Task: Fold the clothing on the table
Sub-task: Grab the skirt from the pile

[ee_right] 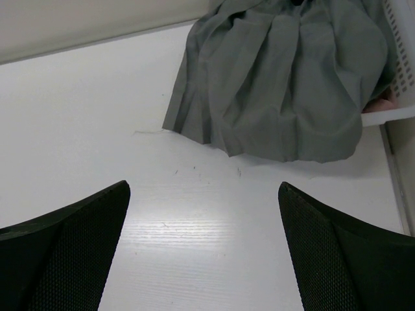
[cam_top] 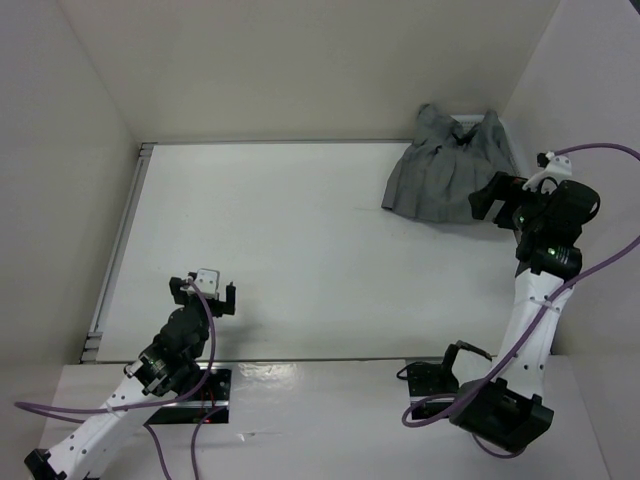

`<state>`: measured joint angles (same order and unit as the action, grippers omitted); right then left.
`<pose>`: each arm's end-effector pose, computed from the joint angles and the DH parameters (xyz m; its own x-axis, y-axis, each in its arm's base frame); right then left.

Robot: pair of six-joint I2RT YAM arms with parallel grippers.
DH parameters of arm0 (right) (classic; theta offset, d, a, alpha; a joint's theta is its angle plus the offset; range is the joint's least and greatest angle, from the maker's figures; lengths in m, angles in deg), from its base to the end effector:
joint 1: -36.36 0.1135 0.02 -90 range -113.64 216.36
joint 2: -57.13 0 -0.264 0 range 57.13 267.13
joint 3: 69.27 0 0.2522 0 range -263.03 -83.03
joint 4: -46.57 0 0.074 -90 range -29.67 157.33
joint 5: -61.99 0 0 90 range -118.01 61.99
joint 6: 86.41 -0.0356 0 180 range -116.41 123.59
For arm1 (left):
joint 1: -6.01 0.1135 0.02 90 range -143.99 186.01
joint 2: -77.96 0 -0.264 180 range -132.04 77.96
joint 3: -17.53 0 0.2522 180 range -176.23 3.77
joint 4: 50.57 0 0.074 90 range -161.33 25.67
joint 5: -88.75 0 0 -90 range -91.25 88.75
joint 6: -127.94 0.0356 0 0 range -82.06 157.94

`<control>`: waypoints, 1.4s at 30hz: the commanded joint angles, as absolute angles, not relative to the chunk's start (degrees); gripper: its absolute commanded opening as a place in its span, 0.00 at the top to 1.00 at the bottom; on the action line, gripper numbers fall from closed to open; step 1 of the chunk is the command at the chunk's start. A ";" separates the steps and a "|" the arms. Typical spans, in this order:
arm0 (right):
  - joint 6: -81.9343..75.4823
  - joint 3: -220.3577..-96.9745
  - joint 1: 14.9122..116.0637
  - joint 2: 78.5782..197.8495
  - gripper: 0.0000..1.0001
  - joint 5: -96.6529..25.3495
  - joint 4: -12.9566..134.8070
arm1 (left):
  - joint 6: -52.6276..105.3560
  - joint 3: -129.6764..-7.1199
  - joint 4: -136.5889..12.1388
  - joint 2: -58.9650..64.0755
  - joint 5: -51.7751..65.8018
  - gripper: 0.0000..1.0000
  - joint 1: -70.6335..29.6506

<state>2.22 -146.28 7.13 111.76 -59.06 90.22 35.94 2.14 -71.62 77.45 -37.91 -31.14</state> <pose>0.1816 -0.0805 0.3869 -0.3165 0.2006 -0.9271 0.0065 0.9778 0.2093 0.0939 -0.0445 0.1696 -0.0860 0.0300 -0.9958 0.0083 0.9995 0.0294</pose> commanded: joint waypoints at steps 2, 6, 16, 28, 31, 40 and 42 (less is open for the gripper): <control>3.94 -145.08 10.60 111.80 0.01 -55.61 88.28 | 34.69 4.03 -69.95 84.47 -38.87 0.00 -30.82; 4.56 -143.07 11.31 110.57 0.01 -54.99 87.76 | 34.69 4.03 -69.95 84.47 -38.26 0.00 -30.82; 6.75 -140.25 11.31 106.79 0.01 -60.44 87.75 | 70.09 -10.09 -76.28 84.47 -21.39 0.00 -30.82; 8.25 -142.89 16.14 101.96 0.01 -37.07 86.35 | 66.36 -47.93 -78.61 55.22 -45.01 0.00 -24.33; 7.72 -150.06 16.67 109.49 0.01 -36.36 90.90 | 51.59 -60.27 -97.51 43.63 -48.26 0.00 -20.81; 7.72 -162.84 16.67 137.28 0.01 -42.95 101.74 | 35.94 -90.57 -127.50 17.64 -39.66 0.00 -10.26; 7.20 -162.84 17.20 139.31 0.01 -42.95 100.24 | 35.22 -94.91 -129.89 12.24 -36.07 0.00 -8.42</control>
<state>7.69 -161.42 16.33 139.09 -41.94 96.84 40.75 -89.70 -119.97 19.07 -40.01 -10.31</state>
